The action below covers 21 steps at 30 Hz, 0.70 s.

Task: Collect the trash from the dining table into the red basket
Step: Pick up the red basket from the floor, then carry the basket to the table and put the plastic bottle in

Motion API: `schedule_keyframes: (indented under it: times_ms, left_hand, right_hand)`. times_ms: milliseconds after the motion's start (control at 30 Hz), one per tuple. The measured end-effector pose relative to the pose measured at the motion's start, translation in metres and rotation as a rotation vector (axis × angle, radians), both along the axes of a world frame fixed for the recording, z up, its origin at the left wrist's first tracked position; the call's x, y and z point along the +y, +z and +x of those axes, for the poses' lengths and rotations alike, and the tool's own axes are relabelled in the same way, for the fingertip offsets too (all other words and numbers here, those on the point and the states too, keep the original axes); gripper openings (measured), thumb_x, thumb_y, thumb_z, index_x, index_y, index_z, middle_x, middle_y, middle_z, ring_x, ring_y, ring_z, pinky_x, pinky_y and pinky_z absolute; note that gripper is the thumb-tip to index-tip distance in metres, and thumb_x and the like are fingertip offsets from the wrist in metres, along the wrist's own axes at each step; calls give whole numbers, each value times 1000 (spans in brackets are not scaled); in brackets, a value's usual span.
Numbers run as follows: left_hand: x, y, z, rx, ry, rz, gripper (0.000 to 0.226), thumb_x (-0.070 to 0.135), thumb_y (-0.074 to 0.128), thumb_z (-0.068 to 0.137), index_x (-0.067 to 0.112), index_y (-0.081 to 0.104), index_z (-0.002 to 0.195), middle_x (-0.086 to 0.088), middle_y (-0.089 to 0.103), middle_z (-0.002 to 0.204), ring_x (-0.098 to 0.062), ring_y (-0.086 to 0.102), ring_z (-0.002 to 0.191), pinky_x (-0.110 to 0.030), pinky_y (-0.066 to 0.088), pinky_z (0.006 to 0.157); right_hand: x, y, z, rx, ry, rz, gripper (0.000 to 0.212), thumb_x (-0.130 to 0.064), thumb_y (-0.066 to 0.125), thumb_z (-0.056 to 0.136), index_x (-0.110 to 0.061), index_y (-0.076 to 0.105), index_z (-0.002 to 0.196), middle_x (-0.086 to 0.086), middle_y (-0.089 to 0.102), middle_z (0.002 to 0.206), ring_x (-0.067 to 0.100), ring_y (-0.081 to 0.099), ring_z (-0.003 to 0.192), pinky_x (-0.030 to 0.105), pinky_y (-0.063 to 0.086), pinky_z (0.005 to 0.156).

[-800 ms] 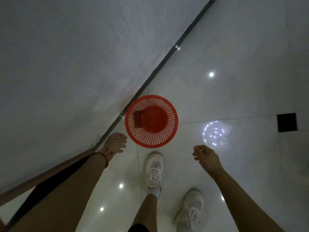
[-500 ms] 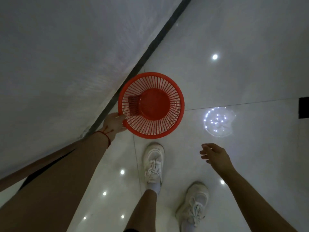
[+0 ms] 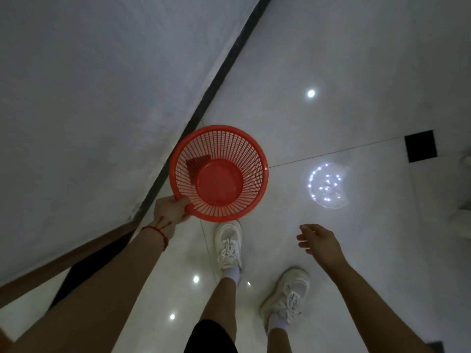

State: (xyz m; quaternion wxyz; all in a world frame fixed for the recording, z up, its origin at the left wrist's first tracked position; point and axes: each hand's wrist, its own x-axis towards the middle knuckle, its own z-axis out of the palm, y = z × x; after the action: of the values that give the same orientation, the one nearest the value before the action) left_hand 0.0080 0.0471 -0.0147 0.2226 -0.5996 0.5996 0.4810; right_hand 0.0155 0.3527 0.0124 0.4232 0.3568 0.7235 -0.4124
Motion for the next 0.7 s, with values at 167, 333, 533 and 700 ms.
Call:
schedule_keyframes:
  times_ms: [167,333,533,700]
  left_hand:
    - [38,92,22,32,-87,-3,21,7,62,81,14,57,62,-5,60,64,-18,56,58,-14,46,35]
    - [87,198,37,96,-124,33,19,4,59,81,11,59,63,-6,61,67,-20,55,59,-15,48,37]
    - [153,313,47,152,-273,103,14,7,59,81,8,60,67,-9,63,69,-21,59,61,-15,46,36]
    - [202,379,44,224,-453,182,9,11,60,83,6,62,75,-11,63,72,-20,56,60,-15,48,39]
  right_hand:
    - [28,80,15,63,-51,-18,27,-18,48,93,-1,60,111,13,63,96,24,59,84,21,45,63]
    - [75,168,55,68,-150,-30,29,-19,48,93,-1,59,113,12,63,95,22,59,79,21,44,61]
    - [139,268,125,73,-376,-14,29,-17,49,93,1,59,113,14,63,89,24,58,74,29,45,64]
    - [173,335,182,102,-677,29,28,-13,48,93,5,58,112,14,60,81,25,55,68,28,43,59]
